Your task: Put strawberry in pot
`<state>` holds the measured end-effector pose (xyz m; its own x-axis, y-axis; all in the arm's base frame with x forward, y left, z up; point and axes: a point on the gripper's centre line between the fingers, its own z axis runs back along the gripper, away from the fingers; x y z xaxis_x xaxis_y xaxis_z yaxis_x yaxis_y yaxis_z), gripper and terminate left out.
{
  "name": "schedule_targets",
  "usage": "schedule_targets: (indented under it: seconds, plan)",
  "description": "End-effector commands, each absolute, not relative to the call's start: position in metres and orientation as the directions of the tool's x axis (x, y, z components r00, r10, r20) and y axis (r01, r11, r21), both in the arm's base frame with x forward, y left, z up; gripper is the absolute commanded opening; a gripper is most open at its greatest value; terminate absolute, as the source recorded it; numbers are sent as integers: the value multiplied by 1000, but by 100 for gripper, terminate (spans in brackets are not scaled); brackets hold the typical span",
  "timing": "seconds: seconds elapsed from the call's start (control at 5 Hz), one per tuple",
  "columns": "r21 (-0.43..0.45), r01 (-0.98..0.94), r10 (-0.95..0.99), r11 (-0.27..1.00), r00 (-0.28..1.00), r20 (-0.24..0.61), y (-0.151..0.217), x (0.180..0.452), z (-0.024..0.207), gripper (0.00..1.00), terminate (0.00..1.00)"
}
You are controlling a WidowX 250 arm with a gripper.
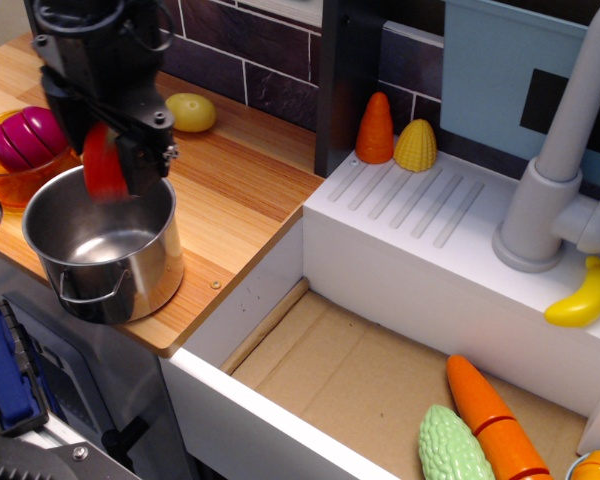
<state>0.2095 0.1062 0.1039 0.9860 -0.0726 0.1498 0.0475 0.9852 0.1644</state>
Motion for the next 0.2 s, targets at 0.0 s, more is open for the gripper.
schedule_targets:
  seconds: [0.0]
  plan:
    - [182,44,-78,982,980,182,109,212,113,100,100]
